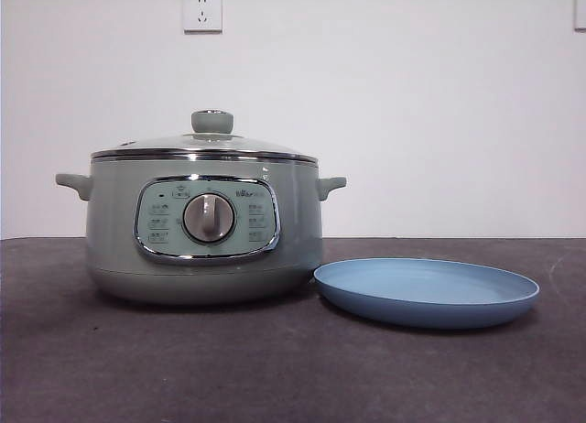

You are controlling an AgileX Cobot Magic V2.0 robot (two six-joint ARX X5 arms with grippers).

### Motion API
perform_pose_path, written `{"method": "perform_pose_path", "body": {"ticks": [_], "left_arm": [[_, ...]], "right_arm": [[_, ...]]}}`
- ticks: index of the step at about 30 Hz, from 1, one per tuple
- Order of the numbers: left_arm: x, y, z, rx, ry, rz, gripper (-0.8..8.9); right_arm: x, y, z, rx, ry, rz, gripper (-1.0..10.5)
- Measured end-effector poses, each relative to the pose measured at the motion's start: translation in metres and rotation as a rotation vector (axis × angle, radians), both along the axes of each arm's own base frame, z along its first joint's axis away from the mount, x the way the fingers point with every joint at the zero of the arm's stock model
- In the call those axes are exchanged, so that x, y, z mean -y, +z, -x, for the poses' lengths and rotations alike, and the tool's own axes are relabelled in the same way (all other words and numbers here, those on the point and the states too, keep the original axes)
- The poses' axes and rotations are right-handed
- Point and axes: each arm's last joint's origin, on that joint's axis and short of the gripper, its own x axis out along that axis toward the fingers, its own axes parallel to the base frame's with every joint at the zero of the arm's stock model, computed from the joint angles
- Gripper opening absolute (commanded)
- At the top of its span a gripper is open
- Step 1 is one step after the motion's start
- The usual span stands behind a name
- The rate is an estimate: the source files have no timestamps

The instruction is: Take the corn out from the steamer,put the corn on the plate,close the lid

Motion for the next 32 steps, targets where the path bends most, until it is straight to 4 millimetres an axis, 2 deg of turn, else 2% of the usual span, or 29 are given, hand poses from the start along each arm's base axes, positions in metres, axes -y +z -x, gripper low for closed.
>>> {"method": "perform_pose_path", "body": {"ticks": [6,14,16,18,20,21,22,24,32], "left_arm": [[0.0,0.01,-0.004,-0.104,-0.032,-0.069,-0.06],[-0.001,0.015,-0.005,-0.086,-0.039,-0.107,0.0],[-0.001,0.015,-0.005,-0.085,-0.043,-0.106,0.18],[0.0,0.015,-0.005,-0.083,-0.046,-0.106,1.81],[0.0,0.015,-0.004,-0.082,-0.05,-0.105,4.97],[0.0,0.015,-0.004,-0.082,-0.05,-0.105,6.1],[0.0,0.015,-0.005,-0.077,-0.05,-0.106,6.72],[-0.001,0.017,-0.006,-0.055,-0.048,-0.109,6.79],[-0.001,0.017,-0.006,-0.054,-0.048,-0.109,6.78]], "right_arm": [[-0.012,0.003,-0.002,-0.089,0.14,0.047,-0.1],[-0.02,0.002,0.0,-0.086,0.205,0.068,0.1],[-0.02,0.002,0.0,-0.086,0.205,0.068,0.8],[-0.02,0.002,0.0,-0.084,0.206,0.069,2.4],[-0.02,0.002,0.0,-0.084,0.206,0.069,4.0],[-0.02,0.002,0.0,-0.084,0.206,0.069,4.6],[-0.02,0.002,0.0,-0.084,0.206,0.069,5.1],[-0.02,0.002,0.0,-0.084,0.206,0.069,5.4],[-0.02,0.003,-0.001,-0.07,0.206,0.069,5.4]]}}
